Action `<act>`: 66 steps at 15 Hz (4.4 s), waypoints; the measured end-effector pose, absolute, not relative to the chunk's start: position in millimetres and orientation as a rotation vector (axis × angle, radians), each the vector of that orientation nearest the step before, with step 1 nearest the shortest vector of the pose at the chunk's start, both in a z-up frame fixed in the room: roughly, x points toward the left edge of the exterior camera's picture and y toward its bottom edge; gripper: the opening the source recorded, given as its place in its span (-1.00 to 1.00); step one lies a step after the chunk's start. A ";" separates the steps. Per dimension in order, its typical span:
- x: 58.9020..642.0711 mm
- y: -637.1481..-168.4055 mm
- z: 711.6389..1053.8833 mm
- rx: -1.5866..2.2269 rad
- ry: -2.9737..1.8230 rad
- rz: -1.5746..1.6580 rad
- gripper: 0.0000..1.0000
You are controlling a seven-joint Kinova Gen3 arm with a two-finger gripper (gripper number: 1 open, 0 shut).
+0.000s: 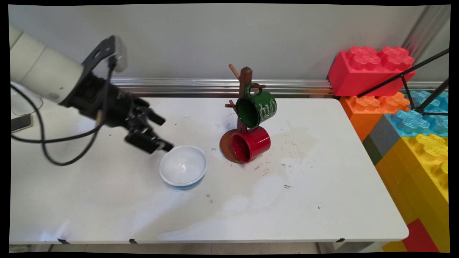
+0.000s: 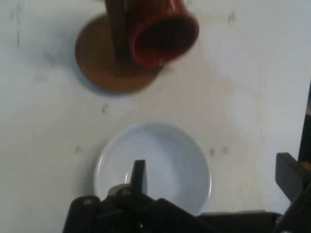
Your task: Pick up the green mug from the rack
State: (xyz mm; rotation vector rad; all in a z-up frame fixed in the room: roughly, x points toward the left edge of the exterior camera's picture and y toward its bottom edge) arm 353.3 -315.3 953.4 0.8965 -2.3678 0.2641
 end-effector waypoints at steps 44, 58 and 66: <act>179.1 -380.4 886.9 1.480 -1.590 0.152 1.00; 177.6 -387.0 881.7 1.488 -1.529 0.159 1.00; 182.4 -385.9 881.6 1.492 -1.526 0.174 -1.00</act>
